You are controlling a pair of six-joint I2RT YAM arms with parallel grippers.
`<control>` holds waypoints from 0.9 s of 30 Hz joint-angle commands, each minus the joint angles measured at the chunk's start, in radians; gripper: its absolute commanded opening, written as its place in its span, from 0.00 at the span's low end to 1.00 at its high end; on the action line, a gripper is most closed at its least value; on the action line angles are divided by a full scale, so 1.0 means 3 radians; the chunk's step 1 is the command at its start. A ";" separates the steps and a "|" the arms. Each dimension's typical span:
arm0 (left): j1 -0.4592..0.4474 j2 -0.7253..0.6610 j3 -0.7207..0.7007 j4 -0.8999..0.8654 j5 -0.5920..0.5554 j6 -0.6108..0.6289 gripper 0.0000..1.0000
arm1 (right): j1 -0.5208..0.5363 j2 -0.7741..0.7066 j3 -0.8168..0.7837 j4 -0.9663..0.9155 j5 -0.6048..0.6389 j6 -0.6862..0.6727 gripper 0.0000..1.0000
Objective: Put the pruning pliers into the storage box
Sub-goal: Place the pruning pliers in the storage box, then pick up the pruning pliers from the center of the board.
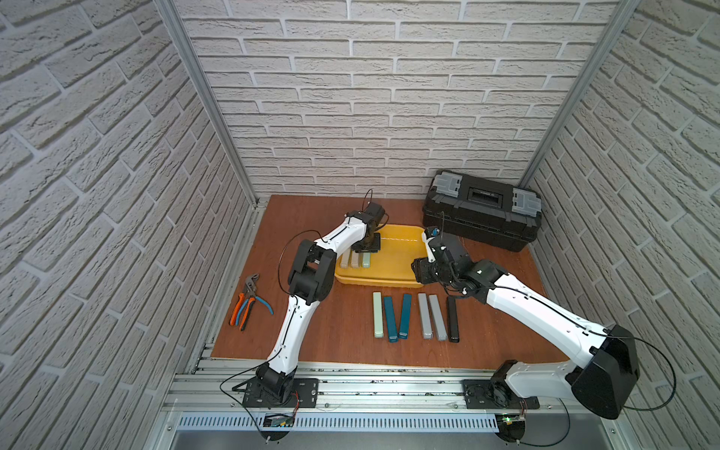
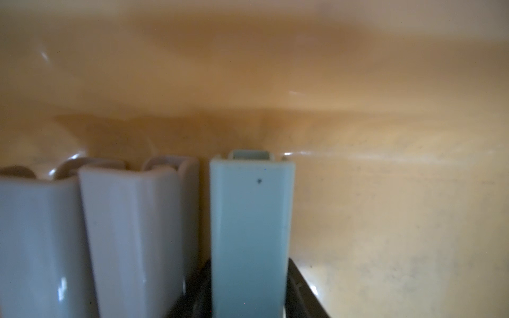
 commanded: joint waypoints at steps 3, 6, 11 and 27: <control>-0.0075 -0.0351 0.0098 -0.0085 -0.0075 -0.0035 0.45 | 0.0019 -0.0179 0.0063 -0.0027 -0.0002 0.0017 0.63; -0.0110 -0.0510 0.0110 -0.0167 -0.0149 -0.0012 0.46 | 0.0019 -0.0220 0.0065 -0.0045 0.0023 -0.0008 0.63; -0.0143 -0.0804 0.0054 -0.0290 -0.0176 0.0034 0.49 | 0.0019 -0.0259 0.0039 0.0042 0.0057 -0.0067 0.64; -0.0314 -0.1936 -0.0767 -0.0517 -0.0304 0.0073 0.59 | 0.0019 -0.0130 0.0273 -0.0099 0.0096 -0.0163 0.63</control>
